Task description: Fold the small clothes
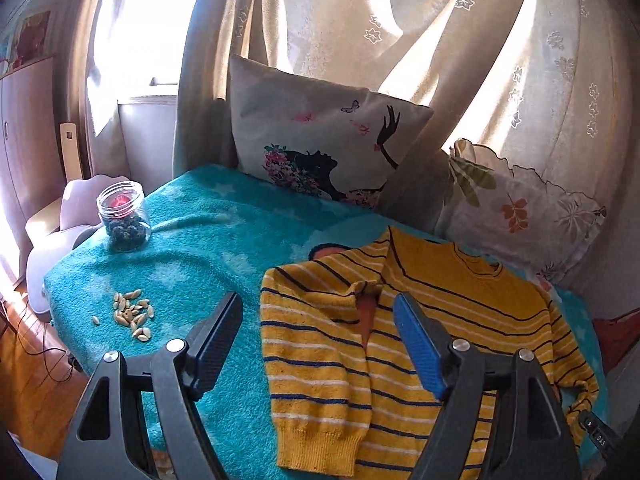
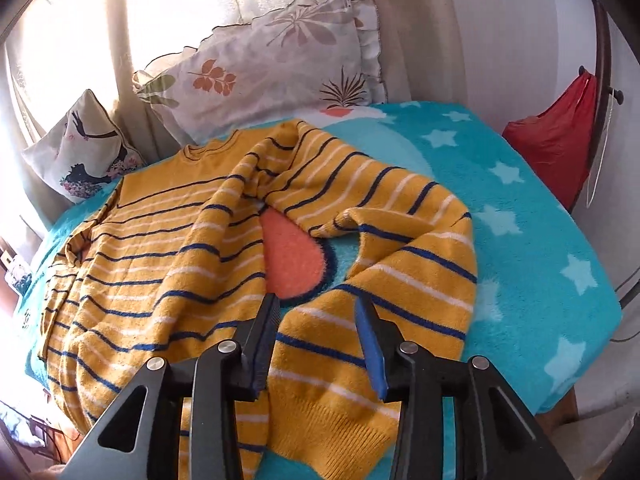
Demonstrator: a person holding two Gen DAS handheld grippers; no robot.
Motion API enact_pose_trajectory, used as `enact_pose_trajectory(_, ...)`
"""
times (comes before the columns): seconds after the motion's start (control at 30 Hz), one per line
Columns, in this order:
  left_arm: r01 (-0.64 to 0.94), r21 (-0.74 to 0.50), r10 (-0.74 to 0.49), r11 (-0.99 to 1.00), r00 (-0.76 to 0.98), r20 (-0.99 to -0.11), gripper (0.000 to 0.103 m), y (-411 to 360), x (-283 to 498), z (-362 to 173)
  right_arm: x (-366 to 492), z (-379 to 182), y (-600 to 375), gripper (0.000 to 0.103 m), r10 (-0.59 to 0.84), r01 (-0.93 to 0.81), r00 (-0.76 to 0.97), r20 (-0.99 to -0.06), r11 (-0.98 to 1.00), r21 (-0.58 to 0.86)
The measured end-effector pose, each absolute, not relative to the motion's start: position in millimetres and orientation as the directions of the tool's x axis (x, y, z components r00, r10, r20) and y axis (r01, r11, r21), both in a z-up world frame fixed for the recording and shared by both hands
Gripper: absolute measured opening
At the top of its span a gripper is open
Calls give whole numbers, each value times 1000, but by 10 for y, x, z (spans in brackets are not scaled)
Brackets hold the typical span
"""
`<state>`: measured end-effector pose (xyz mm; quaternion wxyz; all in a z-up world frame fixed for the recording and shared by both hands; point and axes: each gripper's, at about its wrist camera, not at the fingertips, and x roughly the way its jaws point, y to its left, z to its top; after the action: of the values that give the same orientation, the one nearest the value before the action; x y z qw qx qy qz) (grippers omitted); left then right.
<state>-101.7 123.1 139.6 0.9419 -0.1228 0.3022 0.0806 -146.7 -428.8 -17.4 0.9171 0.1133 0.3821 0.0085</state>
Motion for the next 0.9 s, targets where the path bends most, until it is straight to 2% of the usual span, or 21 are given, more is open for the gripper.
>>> enact_pose_trajectory(0.07, -189, -175, 44, 966, 793, -608, 77, 1085, -865, 1318, -1479, -172, -4403, 45, 99, 87, 724, -683, 969, 233)
enact_pose_trajectory(0.2, -108, -218, -60, 970, 762, -645, 77, 846, -673, 1106, -1655, -185, -4625, 58, 72, 142, 763, -642, 951, 276)
enact_pose_trajectory(0.27, -67, -224, -101, 972, 743, -662, 77, 724, -616, 988, -1758, -223, -4710, 59, 63, 160, 758, -650, 947, 278)
enact_pose_trajectory(0.37, -31, -215, -131, 976, 706, -696, 77, 576, -533, 834, -1859, -272, -4751, 63, 36, 164, 745, -666, 958, 235)
enact_pose_trajectory(0.5, -19, -231, -157, 973, 679, -717, 77, 518, -508, 741, -1875, -367, -4726, 72, 84, 133, 734, -674, 955, 264)
enact_pose_trajectory(0.63, -14, -221, -154, 975, 675, -722, 77, 505, -525, 728, -1788, -599, -4633, 73, 54, 182, 677, -734, 954, 237)
enact_pose_trajectory(0.67, -15, -220, -153, 975, 674, -722, 77, 510, -525, 726, -1803, -610, -4583, 74, 28, 188, 690, -724, 958, 216)
enact_pose_trajectory(0.7, -15, -221, -154, 975, 673, -723, 77, 515, -521, 725, -1810, -611, -4533, 70, 26, 179, 690, -723, 962, 205)
enact_pose_trajectory(0.73, -13, -225, -158, 974, 672, -724, 77, 522, -514, 727, -1810, -606, -4499, 44, 42, 162, 685, -727, 965, 208)
enact_pose_trajectory(0.8, -9, -235, -168, 972, 672, -721, 77, 550, -500, 743, -1806, -576, -4537, 8, 136, 118, 679, -721, 950, 290)
enact_pose_trajectory(0.83, -8, -238, -170, 971, 676, -717, 77, 570, -504, 758, -1809, -533, -4634, 8, 154, 127, 680, -717, 938, 322)
enact_pose_trajectory(0.9, -8, -244, -172, 970, 689, -704, 77, 641, -514, 794, -1846, -348, -4889, 8, 81, 181, 713, -696, 938, 295)
